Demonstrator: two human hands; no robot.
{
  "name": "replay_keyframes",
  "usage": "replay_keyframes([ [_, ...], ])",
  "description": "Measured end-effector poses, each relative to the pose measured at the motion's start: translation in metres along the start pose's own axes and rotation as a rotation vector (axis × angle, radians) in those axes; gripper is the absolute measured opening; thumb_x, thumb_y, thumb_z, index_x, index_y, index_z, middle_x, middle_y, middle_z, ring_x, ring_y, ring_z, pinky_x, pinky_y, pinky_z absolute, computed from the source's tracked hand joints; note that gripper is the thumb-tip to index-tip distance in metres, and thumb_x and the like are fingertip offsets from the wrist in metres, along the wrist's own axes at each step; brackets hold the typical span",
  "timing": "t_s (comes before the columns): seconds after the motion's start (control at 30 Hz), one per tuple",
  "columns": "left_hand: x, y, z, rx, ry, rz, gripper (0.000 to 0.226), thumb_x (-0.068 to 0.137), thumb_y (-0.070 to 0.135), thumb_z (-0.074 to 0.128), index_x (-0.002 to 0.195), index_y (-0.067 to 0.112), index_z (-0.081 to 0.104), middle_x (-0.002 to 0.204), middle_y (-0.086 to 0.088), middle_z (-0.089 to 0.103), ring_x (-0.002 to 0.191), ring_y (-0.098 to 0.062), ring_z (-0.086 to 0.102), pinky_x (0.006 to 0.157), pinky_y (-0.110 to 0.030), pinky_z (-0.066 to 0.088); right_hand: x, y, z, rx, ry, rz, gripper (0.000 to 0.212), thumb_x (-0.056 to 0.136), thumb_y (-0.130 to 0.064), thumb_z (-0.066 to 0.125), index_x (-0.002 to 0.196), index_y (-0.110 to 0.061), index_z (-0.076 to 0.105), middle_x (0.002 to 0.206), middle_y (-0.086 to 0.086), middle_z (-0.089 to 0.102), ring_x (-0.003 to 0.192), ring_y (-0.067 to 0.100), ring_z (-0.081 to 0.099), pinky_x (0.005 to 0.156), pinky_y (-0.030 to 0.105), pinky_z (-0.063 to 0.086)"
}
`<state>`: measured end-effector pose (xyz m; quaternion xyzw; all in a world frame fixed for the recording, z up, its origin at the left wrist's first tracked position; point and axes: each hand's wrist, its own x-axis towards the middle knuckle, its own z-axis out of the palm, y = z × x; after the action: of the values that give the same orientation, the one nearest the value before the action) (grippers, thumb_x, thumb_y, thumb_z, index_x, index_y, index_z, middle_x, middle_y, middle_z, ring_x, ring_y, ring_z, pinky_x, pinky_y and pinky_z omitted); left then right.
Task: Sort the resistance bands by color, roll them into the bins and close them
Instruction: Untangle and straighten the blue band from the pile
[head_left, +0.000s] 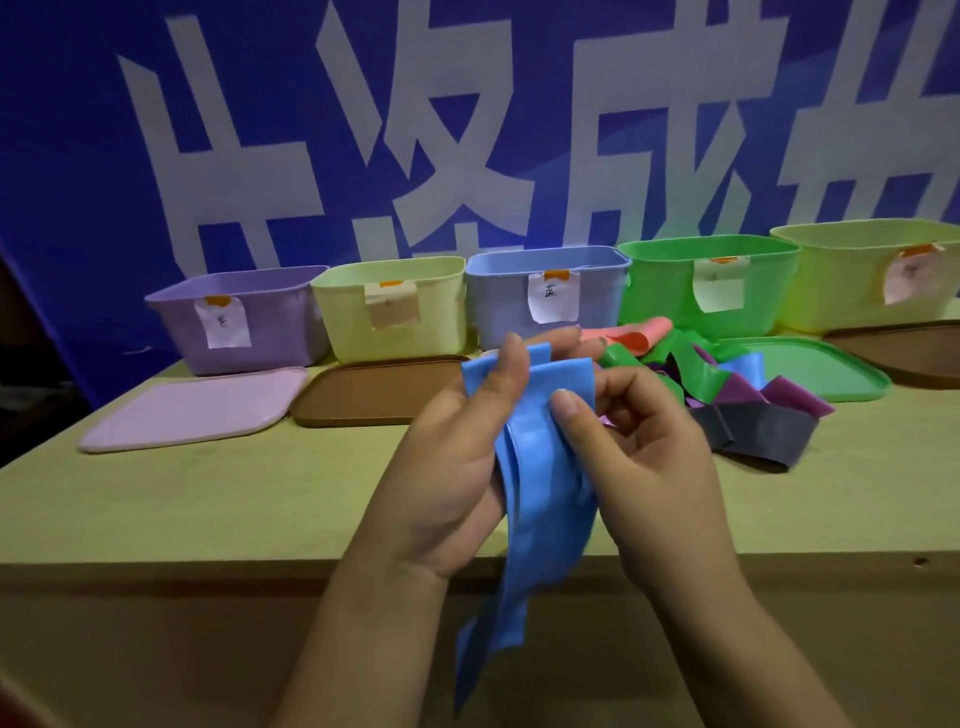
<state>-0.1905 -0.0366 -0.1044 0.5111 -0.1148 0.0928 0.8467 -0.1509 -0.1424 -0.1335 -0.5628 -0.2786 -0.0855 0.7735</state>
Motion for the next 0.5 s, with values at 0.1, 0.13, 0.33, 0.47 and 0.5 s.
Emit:
replay_keyframes([
  [0.1,0.002,-0.005,-0.002,0.014,-0.030,-0.017,0.038,0.090,0.027,0.050,0.116,0.003,0.064,0.117,-0.015,0.067,0.109,-0.028,0.063,0.096,-0.041,0.049,-0.001,0.004,-0.002,-0.075,0.039,-0.039,0.013,0.080,-0.022,0.068,0.083,-0.012,0.061,0.078,0.003,0.067,0.073,0.008,0.063,0.065,0.022,0.051],
  [0.13,0.002,-0.006,-0.003,0.022,-0.048,-0.028,0.041,0.090,0.028,0.049,0.120,0.003,0.062,0.120,-0.012,0.066,0.113,-0.027,0.062,0.098,-0.040,0.048,-0.001,0.005,-0.003,-0.132,0.030,-0.056,0.012,0.079,-0.024,0.066,0.085,-0.014,0.062,0.080,0.001,0.067,0.077,0.008,0.064,0.068,0.022,0.051],
  [0.33,0.000,-0.004,-0.006,0.058,-0.090,-0.021,0.045,0.088,0.030,0.049,0.129,0.014,0.056,0.121,0.002,0.067,0.114,-0.016,0.061,0.090,-0.028,0.052,0.001,-0.001,-0.007,0.048,-0.044,-0.013,0.015,0.073,-0.013,0.069,0.081,-0.008,0.058,0.077,0.007,0.068,0.073,0.011,0.063,0.066,0.024,0.052],
  [0.47,0.001,-0.014,-0.012,0.200,0.127,0.126,0.033,0.073,0.035,0.071,0.103,0.020,0.072,0.105,-0.007,0.073,0.101,-0.024,0.068,0.081,-0.030,0.056,0.001,0.001,-0.010,0.048,0.037,-0.019,0.019,0.074,-0.013,0.075,0.080,-0.009,0.057,0.079,0.013,0.066,0.074,0.016,0.062,0.068,0.029,0.051],
  [0.5,0.001,-0.016,-0.015,0.263,0.189,0.189,0.029,0.068,0.034,0.076,0.094,0.021,0.074,0.099,-0.006,0.074,0.097,-0.024,0.068,0.079,-0.030,0.057,0.001,0.002,-0.011,0.039,0.058,-0.020,0.018,0.074,-0.014,0.074,0.079,-0.011,0.057,0.079,0.013,0.067,0.074,0.018,0.062,0.068,0.031,0.051],
])
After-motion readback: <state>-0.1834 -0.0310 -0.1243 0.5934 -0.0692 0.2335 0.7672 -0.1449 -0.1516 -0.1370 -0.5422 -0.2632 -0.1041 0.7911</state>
